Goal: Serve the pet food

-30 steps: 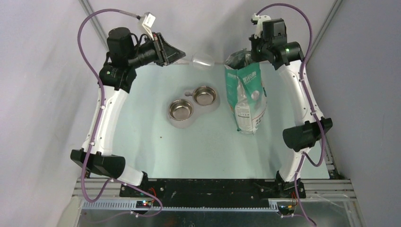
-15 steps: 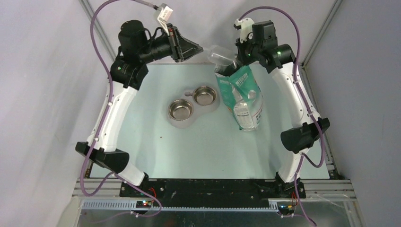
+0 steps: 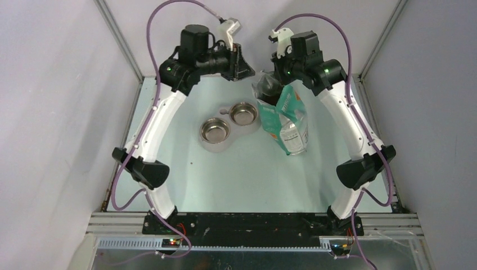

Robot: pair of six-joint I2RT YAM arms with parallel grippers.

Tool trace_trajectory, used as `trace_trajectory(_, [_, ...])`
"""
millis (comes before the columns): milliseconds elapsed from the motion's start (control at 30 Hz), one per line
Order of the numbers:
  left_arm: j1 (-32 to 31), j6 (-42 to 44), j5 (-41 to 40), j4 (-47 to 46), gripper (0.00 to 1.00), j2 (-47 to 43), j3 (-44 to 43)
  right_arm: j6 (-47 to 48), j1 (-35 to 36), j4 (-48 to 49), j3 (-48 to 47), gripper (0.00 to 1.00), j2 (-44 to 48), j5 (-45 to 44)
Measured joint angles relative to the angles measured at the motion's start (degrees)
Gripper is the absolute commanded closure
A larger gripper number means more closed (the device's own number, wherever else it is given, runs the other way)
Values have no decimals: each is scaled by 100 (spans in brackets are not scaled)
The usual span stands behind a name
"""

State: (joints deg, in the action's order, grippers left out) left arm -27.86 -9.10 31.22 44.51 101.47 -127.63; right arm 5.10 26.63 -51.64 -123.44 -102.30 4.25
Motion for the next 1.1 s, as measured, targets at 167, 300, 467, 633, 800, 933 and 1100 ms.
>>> trace_trajectory(167, [-354, 63, -525, 31, 100, 214, -28, -247, 35, -4, 0, 100, 0, -57])
trace_trajectory(300, [-603, 35, -944, -190, 100, 232, 216, -581, 42, -31, 0, 100, 0, -92])
trace_trajectory(467, [-723, -83, -1211, -474, 100, 166, 955, -855, 83, -221, -245, 58, -131, -129])
trace_trajectory(633, [-678, -96, -1534, -485, 100, 166, 1379, -752, 243, -553, -737, 48, -214, -555])
trace_trajectory(800, [-669, -98, -1606, -542, 100, 166, 1408, -713, 339, -726, -457, 51, 11, -914])
trace_trajectory(933, [-680, -107, -1602, -647, 100, 164, 1458, -708, 339, -774, -363, 57, 101, -990])
trace_trajectory(1100, [-680, -153, -1596, -739, 100, 164, 1510, -612, 474, -785, -372, 100, 98, -1012])
